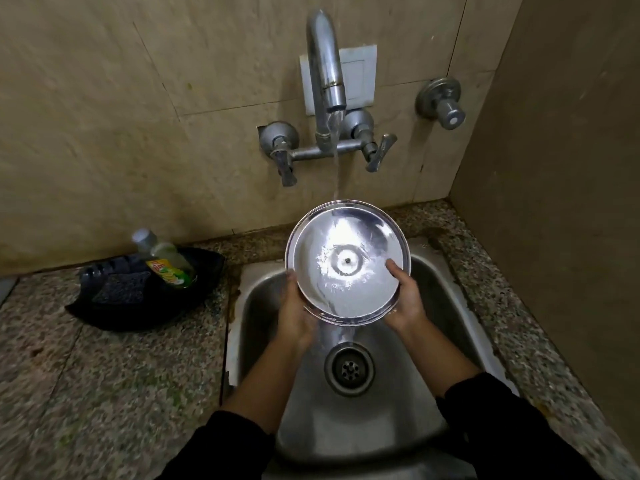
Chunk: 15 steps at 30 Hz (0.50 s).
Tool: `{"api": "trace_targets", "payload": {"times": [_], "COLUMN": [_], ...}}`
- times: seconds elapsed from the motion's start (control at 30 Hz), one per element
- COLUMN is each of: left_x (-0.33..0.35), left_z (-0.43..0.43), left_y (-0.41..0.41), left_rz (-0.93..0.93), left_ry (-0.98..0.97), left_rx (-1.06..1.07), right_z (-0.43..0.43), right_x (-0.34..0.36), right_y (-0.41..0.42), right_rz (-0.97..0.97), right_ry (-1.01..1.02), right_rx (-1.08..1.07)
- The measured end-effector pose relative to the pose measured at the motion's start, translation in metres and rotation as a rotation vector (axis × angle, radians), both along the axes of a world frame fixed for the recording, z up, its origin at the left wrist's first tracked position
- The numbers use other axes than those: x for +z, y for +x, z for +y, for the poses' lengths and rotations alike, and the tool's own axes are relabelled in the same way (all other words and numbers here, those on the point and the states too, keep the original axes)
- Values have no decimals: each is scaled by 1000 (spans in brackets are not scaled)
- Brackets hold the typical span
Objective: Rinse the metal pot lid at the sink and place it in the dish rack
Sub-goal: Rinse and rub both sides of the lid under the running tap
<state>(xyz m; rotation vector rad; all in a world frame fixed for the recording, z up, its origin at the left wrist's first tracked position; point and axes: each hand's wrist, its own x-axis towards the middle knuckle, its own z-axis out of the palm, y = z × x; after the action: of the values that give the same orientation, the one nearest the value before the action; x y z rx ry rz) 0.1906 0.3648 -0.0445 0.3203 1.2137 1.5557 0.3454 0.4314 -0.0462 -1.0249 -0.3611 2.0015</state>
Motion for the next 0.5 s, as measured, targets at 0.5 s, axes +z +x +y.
{"api": "trace_targets", "payload": {"times": [0.5], "left_x": [-2], "left_z": [-28], "left_y": [-11], "left_rz": [1370], "left_ry": [282], "left_rx": [-227], "right_z": [-7], "right_x": [4], "right_y": [50], "right_rz": [-246], "right_ry": [-234], "right_rx": [348]}}
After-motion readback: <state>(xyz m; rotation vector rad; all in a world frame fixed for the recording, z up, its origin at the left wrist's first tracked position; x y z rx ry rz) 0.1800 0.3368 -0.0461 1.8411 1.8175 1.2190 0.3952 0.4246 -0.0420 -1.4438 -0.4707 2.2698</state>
